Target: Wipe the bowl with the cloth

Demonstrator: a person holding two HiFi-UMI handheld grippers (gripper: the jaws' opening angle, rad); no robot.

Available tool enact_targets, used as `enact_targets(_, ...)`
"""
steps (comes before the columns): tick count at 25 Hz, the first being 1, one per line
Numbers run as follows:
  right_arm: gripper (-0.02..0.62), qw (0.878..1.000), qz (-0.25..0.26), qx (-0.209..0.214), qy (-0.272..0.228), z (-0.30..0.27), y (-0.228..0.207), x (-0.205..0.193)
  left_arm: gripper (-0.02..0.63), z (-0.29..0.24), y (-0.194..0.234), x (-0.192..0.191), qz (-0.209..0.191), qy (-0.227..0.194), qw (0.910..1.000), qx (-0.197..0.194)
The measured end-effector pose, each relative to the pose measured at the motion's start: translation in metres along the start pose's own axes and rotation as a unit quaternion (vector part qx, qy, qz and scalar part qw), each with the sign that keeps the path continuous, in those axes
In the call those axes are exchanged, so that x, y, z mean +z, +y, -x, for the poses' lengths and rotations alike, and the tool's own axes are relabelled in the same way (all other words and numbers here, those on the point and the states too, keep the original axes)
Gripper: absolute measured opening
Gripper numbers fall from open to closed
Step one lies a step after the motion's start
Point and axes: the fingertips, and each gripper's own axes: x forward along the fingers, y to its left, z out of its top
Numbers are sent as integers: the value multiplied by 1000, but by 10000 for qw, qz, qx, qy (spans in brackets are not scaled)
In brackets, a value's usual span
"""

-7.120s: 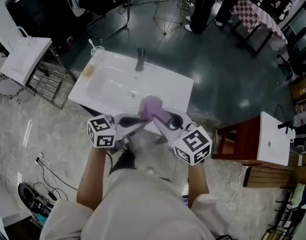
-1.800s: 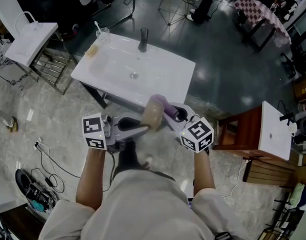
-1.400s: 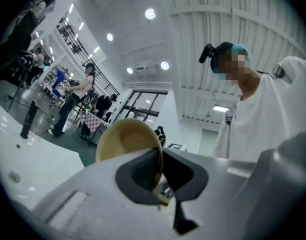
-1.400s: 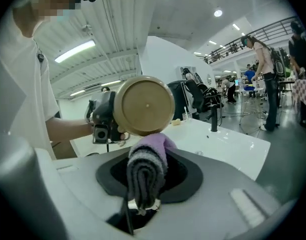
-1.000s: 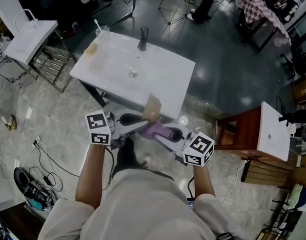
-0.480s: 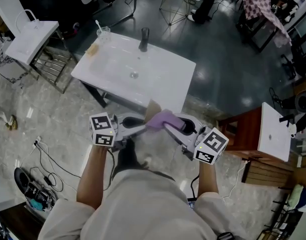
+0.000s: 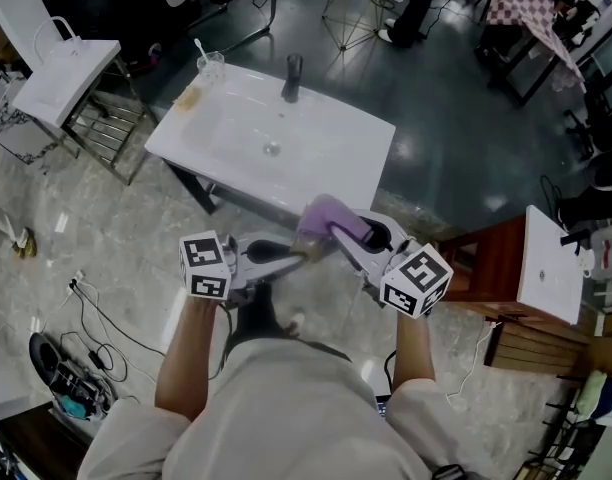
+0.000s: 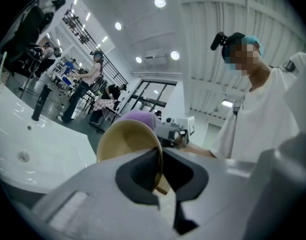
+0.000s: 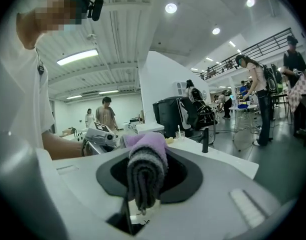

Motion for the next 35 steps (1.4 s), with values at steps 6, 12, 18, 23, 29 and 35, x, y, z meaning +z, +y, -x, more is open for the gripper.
enact_targets(6, 103, 9988, -237, -376, 213, -1, -13, -13, 11, 2, -5, 2, -40, 44, 10000, -16)
enact_targets(12, 103, 9947, -338, -813, 525, 3, -30, -31, 11, 3, -5, 9, 6, -192, 9998, -68)
enact_targets(18, 104, 9926, -433, -970, 581, 10, -30, -39, 11, 14, 6, 25, 215, -797, 9964, 184)
enact_targets(23, 103, 9926, -314, -731, 917, -1, -13, -55, 11, 18, 18, 30, 433, -1174, 9913, 399)
enact_targets(29, 104, 9940, -256, -285, 1028, -7, 11, -59, 11, 26, 31, 29, 454, -1169, 9897, 687)
enact_targets(35, 104, 9972, -650, 166, 340, 4, 22, -31, 11, 20, 25, 16, 296, -674, 9943, 769)
